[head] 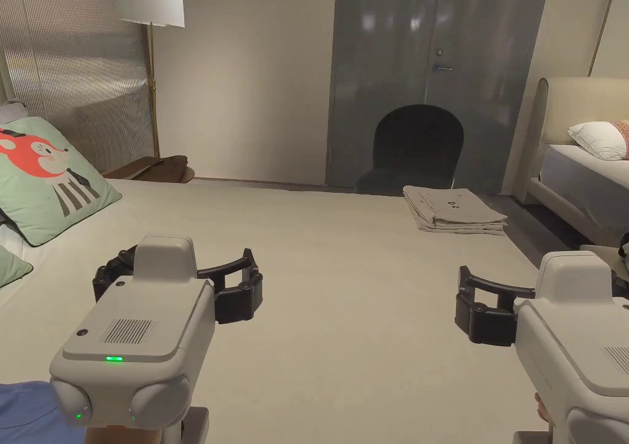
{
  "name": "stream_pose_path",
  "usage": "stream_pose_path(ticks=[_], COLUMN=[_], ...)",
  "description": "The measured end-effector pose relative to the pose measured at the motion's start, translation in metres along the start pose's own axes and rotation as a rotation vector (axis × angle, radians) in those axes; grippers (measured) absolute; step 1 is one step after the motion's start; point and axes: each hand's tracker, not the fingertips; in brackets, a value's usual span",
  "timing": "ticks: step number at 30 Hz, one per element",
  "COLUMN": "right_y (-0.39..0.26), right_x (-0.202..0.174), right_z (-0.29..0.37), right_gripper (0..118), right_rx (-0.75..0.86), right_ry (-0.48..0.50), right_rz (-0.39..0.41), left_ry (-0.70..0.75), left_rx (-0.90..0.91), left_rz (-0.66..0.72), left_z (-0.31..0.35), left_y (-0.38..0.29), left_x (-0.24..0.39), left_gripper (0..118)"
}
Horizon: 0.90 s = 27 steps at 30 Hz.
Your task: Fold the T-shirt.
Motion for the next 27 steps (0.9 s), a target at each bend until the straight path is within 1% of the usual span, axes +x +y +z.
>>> stream_pose_path(ticks=[23,27], right_y=[-0.0003,-0.0003], right_x=[-0.0009,0.0001], right_z=[0.0023,0.0034], right_gripper=[118,118], right_rx=[0.009,0.010], right_ry=[-0.011,-0.016], right_rz=[0.011,0.002], left_ry=[-0.007,-0.010], left_rx=[0.003,0.007], left_rz=[0.000,-0.005], left_z=[0.0026,0.0031], left_y=[0.0000,-0.0002], left_x=[0.0027,0.0035], left_gripper=[111,110])
